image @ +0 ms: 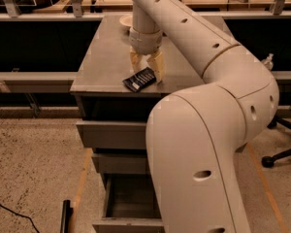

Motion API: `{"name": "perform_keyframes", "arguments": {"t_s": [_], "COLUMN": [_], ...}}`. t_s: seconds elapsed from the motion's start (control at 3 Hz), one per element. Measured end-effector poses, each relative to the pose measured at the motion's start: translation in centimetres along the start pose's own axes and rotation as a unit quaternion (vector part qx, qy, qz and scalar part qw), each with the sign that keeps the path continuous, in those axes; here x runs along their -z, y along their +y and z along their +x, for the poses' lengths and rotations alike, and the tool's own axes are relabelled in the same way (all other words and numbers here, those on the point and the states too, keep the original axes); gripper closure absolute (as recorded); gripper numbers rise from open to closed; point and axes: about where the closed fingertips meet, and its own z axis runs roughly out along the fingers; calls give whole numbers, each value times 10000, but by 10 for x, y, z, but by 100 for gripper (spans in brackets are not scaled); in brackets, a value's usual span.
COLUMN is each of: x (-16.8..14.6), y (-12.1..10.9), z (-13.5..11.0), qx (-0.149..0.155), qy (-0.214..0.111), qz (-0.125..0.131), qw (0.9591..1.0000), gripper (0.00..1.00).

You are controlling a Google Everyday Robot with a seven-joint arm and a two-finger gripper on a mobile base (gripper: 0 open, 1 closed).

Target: Place rxbar blueberry into bottom drawer

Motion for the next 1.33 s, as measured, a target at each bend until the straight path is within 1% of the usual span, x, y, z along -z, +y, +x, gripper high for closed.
{"name": "perform_keyframes", "arguments": {"t_s": [1.0,1.33], "x": [3,4], "y": [2,2], "z": [1,1], "qx": [-28,-29], "qy": [11,10], "qz": [-10,-8], "qw": [10000,10000], "gripper": [66,95]}}
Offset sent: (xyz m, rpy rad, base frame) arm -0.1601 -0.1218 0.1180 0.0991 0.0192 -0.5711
